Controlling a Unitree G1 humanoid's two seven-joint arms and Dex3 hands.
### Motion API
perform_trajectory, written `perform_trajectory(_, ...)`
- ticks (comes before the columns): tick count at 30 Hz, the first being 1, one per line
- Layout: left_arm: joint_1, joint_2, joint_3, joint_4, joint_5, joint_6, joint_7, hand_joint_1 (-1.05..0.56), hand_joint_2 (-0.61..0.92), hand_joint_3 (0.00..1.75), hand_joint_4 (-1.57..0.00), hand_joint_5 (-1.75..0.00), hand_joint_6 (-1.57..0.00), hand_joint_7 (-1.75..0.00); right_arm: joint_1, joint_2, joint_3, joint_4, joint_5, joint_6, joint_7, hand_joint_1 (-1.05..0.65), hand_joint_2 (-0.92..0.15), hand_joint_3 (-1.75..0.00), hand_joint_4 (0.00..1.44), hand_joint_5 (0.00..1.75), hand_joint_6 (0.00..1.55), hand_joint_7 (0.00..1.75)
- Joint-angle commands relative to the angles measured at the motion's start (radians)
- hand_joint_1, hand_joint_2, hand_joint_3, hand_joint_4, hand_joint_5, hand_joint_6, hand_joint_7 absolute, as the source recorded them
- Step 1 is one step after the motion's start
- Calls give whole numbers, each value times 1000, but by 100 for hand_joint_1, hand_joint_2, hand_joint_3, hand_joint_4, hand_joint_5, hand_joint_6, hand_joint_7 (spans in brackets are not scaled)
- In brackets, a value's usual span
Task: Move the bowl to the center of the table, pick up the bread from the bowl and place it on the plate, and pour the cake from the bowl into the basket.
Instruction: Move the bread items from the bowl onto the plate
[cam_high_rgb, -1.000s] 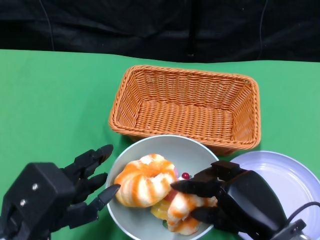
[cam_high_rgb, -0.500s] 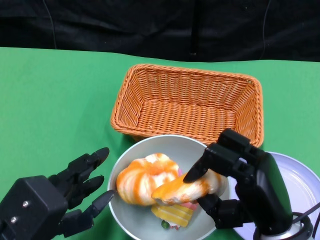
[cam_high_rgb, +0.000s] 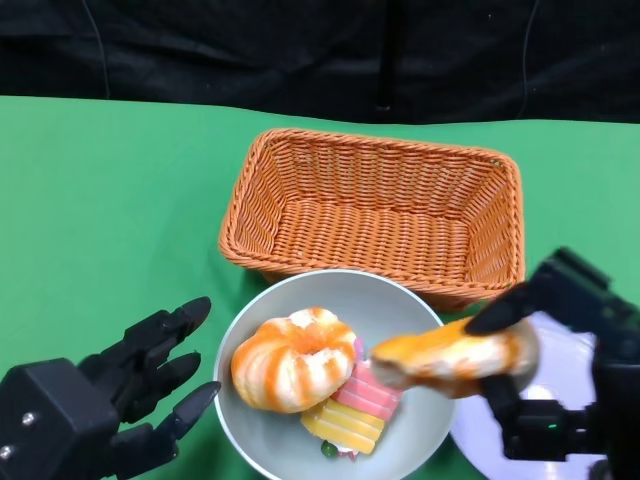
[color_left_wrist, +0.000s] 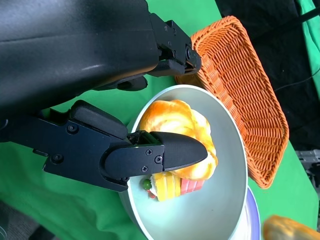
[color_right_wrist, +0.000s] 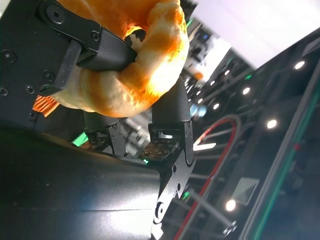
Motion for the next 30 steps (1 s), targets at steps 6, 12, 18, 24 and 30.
perform_trajectory(6,8,4,8,-8,3,-21,-3,-73,92,55,-32,-15,-26,-2,58,-8,-128,-109,-34,112,68,8,-11,-175,100,175,92,150)
perform_trajectory(12,9,5,2,-12,8,-17,-4,-72,92,56,-32,-15,-26,-2,96,-47,-167,-162,-106,234,186,8,-2,-175,102,171,96,142)
perform_trajectory(18,16,2,0,-11,3,-23,-7,-72,92,57,-32,-14,-27,-2,101,-64,-146,-183,-236,366,289,11,-5,-165,97,174,93,141)
perform_trajectory(24,16,4,-10,-8,9,-20,-7,-73,92,56,-32,-14,-27,-1,69,-93,-121,-129,-311,416,322,13,-12,-150,96,175,95,134)
perform_trajectory(30,15,7,-10,-3,2,-25,-14,-71,92,57,-31,-13,-26,-1,30,-114,-84,-94,-389,550,430,7,-39,-102,85,171,97,99)
